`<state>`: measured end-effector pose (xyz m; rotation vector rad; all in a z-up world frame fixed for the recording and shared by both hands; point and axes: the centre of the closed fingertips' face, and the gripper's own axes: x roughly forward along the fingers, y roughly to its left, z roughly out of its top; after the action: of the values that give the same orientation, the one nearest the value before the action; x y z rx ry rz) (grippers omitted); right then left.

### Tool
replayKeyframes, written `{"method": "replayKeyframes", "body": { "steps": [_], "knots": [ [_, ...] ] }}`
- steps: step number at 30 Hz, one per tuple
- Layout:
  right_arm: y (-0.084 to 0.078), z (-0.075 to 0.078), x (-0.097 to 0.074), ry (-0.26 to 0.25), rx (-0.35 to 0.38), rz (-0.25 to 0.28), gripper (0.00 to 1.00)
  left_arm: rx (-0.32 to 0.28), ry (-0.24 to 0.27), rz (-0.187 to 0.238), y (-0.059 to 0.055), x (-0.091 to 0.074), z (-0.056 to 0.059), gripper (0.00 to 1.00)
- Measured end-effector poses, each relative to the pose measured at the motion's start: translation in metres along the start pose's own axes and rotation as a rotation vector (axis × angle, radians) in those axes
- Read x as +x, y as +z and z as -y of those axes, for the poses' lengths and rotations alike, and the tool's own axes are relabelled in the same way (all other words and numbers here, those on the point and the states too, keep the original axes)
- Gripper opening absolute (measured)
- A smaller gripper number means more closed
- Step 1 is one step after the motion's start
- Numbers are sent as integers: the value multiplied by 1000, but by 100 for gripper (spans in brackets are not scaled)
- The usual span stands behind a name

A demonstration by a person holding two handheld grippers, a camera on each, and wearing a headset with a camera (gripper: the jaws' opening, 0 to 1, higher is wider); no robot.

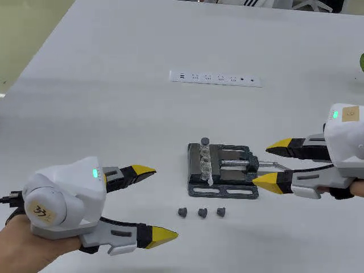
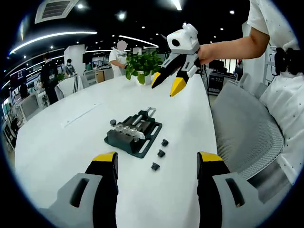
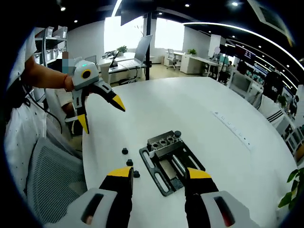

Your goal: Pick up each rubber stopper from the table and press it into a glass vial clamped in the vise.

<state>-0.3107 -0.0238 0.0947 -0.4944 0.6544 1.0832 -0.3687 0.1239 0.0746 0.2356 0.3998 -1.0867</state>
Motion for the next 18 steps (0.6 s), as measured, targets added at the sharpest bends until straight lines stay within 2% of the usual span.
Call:
{"method": "replayKeyframes", "body": {
  "steps": [9, 18],
  "knots": [
    [-14, -12, -14, -10, 44, 47, 47, 26, -31, -52, -11, 8, -2, 58],
    [-22, -22, -19, -6, 62, 102, 58, 61, -61, -97, -24, 16, -3, 43]
  ]
}}
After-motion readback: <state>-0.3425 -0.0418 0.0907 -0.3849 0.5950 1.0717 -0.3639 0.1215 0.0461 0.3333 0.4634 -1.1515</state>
